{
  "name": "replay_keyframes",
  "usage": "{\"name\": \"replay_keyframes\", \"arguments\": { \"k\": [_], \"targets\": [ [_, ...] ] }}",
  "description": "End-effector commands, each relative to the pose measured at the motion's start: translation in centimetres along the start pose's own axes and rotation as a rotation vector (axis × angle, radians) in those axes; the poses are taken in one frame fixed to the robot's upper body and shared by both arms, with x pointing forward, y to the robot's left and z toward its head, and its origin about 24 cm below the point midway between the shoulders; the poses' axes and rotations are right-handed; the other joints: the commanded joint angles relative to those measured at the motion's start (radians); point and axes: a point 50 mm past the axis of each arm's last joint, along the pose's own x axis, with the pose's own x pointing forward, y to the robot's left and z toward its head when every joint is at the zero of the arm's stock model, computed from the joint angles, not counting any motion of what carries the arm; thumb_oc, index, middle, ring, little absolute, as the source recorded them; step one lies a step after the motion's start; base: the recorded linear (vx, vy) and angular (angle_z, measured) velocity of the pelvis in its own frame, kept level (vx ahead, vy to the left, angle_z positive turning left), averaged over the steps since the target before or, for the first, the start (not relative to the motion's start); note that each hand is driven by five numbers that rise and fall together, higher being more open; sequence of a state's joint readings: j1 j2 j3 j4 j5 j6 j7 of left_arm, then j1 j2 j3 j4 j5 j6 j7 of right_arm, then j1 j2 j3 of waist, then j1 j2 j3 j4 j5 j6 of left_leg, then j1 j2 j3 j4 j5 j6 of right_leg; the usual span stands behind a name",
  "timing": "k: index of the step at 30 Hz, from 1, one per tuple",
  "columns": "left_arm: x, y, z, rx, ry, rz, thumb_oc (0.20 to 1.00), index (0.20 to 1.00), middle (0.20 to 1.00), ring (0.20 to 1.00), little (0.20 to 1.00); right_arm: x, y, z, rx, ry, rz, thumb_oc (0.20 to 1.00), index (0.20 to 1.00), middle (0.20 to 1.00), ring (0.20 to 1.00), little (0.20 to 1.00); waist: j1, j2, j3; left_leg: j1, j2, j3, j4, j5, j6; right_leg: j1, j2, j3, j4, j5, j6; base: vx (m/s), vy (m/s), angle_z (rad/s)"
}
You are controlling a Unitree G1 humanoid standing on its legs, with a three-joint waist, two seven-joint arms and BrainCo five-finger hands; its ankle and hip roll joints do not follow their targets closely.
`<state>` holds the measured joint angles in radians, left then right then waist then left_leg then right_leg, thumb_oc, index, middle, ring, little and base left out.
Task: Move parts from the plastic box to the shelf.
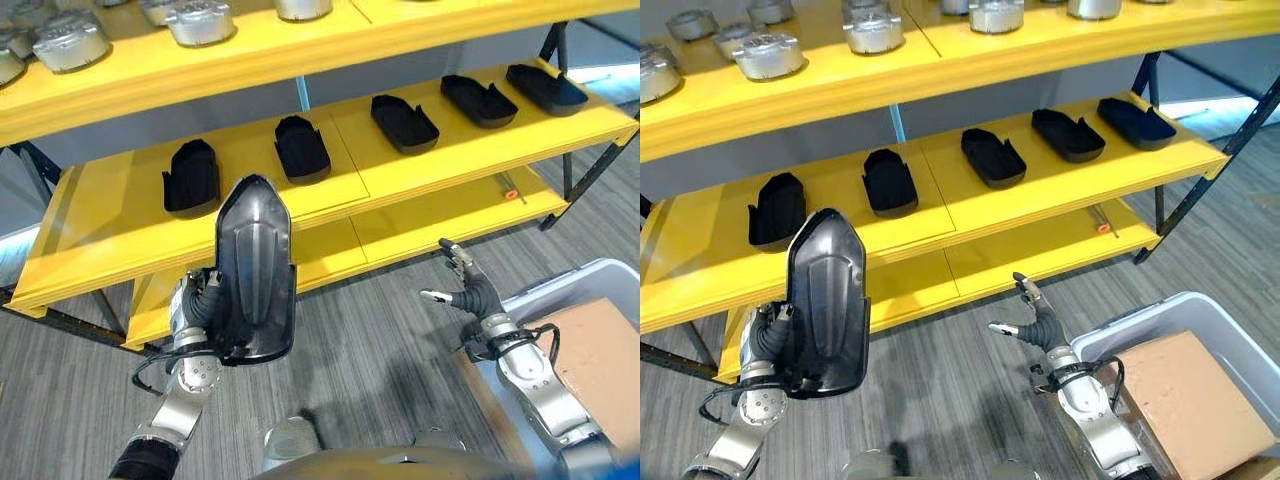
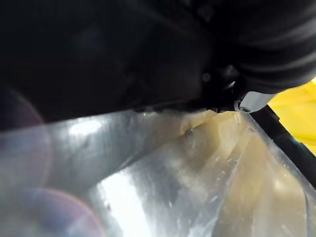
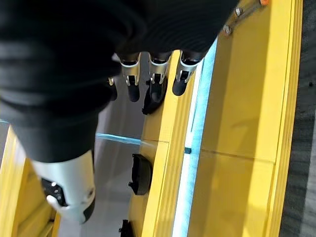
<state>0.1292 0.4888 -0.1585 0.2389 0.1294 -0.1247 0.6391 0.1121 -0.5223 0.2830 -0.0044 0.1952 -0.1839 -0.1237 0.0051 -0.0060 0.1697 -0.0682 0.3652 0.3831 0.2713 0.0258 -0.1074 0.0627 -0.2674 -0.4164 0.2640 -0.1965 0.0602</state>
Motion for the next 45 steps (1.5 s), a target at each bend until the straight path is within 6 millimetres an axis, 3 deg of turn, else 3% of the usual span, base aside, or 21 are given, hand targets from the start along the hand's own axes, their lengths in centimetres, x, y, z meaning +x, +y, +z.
{"name": "replay_keyframes", "arguments": {
  "k": [1, 3, 7, 11, 15, 20, 23, 25, 26, 27, 29, 34, 37, 42, 45],
  "targets": [
    [1.9, 2.5, 3.0, -0.064, -0.157, 0.141, 0.2, 0.2, 0.2, 0.2, 0.2, 0.4, 0.0, 2.6, -0.002, -0.155, 0.063, 1.0, 1.0, 1.0, 1.0, 1.0, -0.009, 0.021, -0.025, 0.086, 0.019, 0.017, -0.061, 0.059, -0.035, -0.047, 0.015, 0.002, -0.023, 0.047, 0.046, 0.0, 0.491, 0.24],
    [2.3, 2.1, 3.6, -0.056, -0.184, 0.138, 0.2, 0.2, 0.2, 0.2, 0.2, 0.6, 0.2, 2.7, -0.001, -0.155, 0.065, 1.0, 1.0, 1.0, 1.0, 1.0, -0.012, 0.036, -0.026, 0.093, -0.022, 0.02, -0.057, 0.035, -0.023, -0.041, 0.01, 0.001, 0.004, 0.033, 0.05, 0.04, 0.518, 0.12],
    [2.9, 1.9, 4.5, -0.026, -0.231, 0.131, 0.2, 0.2, 0.2, 0.2, 0.2, 1.3, 1.0, 3.0, 0.034, -0.151, 0.075, 1.0, 1.0, 1.0, 1.0, 1.0, 0.01, 0.035, -0.032, 0.114, -0.141, -0.025, -0.089, -0.048, 0.025, -0.013, 0.002, 0.017, -0.011, 0.063, 0.079, 0.04, 0.45, 0.62],
    [3.1, 2.6, 5.0, -0.015, -0.269, 0.142, 0.2, 0.2, 0.2, 0.2, 0.2, 1.4, 2.0, 3.8, 0.029, -0.172, 0.109, 1.0, 1.0, 1.0, 1.0, 1.0, 0.038, 0.04, -0.039, 0.125, -0.204, -0.056, -0.142, -0.05, 0.063, -0.011, -0.018, 0.026, -0.008, 0.079, 0.114, 0.0, 0.398, 0.31],
    [3.4, 3.0, 5.0, -0.016, -0.277, 0.136, 0.2, 0.2, 0.2, 0.2, 0.2, 1.6, 2.0, 4.7, 0.02, -0.199, 0.107, 1.0, 1.0, 1.0, 1.0, 1.0, 0.062, 0.036, -0.035, 0.12, -0.25, -0.062, -0.158, -0.061, 0.09, -0.018, -0.043, 0.016, 0.021, 0.086, 0.124, -0.04, 0.289, 0.38],
    [3.8, 2.7, 5.4, -0.018, -0.292, 0.116, 0.2, 0.2, 0.2, 0.2, 0.2, 2.1, 1.6, 5.1, 0.021, -0.208, 0.052, 1.0, 1.0, 1.0, 1.0, 1.0, 0.083, 0.023, -0.029, 0.135, -0.33, -0.036, -0.204, -0.088, 0.131, -0.063, -0.083, 0.002, 0.049, 0.18, 0.151, -0.04, 0.261, 0.21],
    [3.9, 2.7, 5.0, -0.007, -0.257, 0.14, 0.2, 0.2, 0.2, 0.2, 0.2, 1.7, 1.4, 4.7, 0.028, -0.208, 0.079, 1.0, 1.0, 1.0, 1.0, 1.0, 0.069, 0.011, -0.025, 0.138, -0.336, -0.024, -0.211, -0.09, 0.119, -0.049, -0.01, 0.009, -0.016, 0.165, 0.147, 0.05, 0.06, 0.07],
    [3.7, 2.8, 4.8, -0.008, -0.247, 0.144, 0.2, 0.2, 0.2, 0.2, 0.2, 1.4, 1.3, 4.6, 0.026, -0.211, 0.09, 1.0, 1.0, 1.0, 1.0, 1.0, 0.07, 0.001, -0.022, 0.141, -0.333, -0.012, -0.221, -0.082, 0.096, -0.01, 0.05, -0.007, -0.138, 0.168, 0.139, 0.1, -0.031, -0.1],
    [3.1, 2.5, 4.3, -0.015, -0.229, 0.151, 0.2, 0.2, 0.2, 0.2, 0.2, 1.1, 1.3, 4.2, 0.01, -0.22, 0.113, 1.0, 1.0, 1.0, 1.0, 1.0, 0.07, -0.017, -0.01, 0.105, -0.327, 0.01, -0.203, -0.061, 0.059, 0.044, 0.112, -0.003, -0.293, 0.223, 0.118, 0.14, -0.069, -0.53],
    [2.9, 2.1, 4.2, -0.021, -0.221, 0.156, 0.2, 0.2, 0.2, 0.2, 0.2, 1.1, 1.2, 4.1, 0.008, -0.222, 0.117, 1.0, 1.0, 1.0, 1.0, 1.0, 0.066, -0.024, -0.004, 0.073, -0.322, 0.009, -0.178, -0.057, 0.052, 0.058, 0.126, 0.014, -0.324, 0.234, 0.107, 0.14, -0.069, -0.75],
    [2.8, 1.8, 4.3, -0.028, -0.217, 0.156, 0.2, 0.2, 0.2, 0.2, 0.2, 1.1, 1.0, 3.9, 0.005, -0.226, 0.109, 1.0, 1.0, 1.0, 1.0, 1.0, 0.053, -0.024, 0.0, 0.047, -0.321, -0.007, -0.16, -0.057, 0.058, 0.06, 0.134, 0.046, -0.311, 0.218, 0.094, 0.06, -0.023, -0.28],
    [2.6, 1.6, 4.3, -0.038, -0.21, 0.132, 0.2, 0.2, 0.2, 0.2, 0.2, 1.2, 0.4, 3.7, 0.006, -0.217, 0.075, 1.0, 1.0, 1.0, 1.0, 1.0, 0.047, -0.014, -0.019, 0.083, -0.331, -0.013, -0.2, -0.053, 0.063, 0.061, 0.13, 0.033, -0.309, 0.217, 0.097, 0.13, -0.026, 0.07],
    [2.5, 1.4, 4.1, -0.018, -0.195, 0.107, 0.2, 0.2, 0.2, 0.2, 0.2, 1.0, 0.1, 3.5, 0.0, -0.219, 0.056, 1.0, 1.0, 1.0, 1.0, 1.0, 0.036, -0.01, -0.043, 0.127, -0.337, -0.011, -0.215, -0.079, 0.061, 0.063, 0.125, 0.036, -0.303, 0.21, 0.102, 0.24, -0.09, 0.16],
    [2.5, 1.4, 4.2, 0.001, -0.202, 0.099, 0.2, 0.2, 0.2, 0.2, 0.2, 0.9, -0.2, 3.4, -0.009, -0.207, 0.03, 1.0, 1.0, 1.0, 1.0, 1.0, 0.027, -0.021, -0.043, 0.104, -0.317, -0.004, -0.106, -0.126, 0.056, 0.066, 0.113, 0.046, -0.287, 0.197, 0.091, 0.14, -0.125, 0.05],
    [3.0, 1.7, 4.7, 0.008, -0.218, 0.118, 0.2, 0.2, 0.2, 0.2, 0.2, 1.3, -0.6, 3.5, -0.012, -0.208, 0.01, 1.0, 1.0, 1.0, 1.0, 1.0, 0.024, -0.038, -0.024, 0.038, -0.268, 0.039, 0.076, -0.183, 0.057, 0.068, 0.094, 0.037, -0.275, 0.19, 0.073, 0.04, -0.129, 0.02]
  ]
}}
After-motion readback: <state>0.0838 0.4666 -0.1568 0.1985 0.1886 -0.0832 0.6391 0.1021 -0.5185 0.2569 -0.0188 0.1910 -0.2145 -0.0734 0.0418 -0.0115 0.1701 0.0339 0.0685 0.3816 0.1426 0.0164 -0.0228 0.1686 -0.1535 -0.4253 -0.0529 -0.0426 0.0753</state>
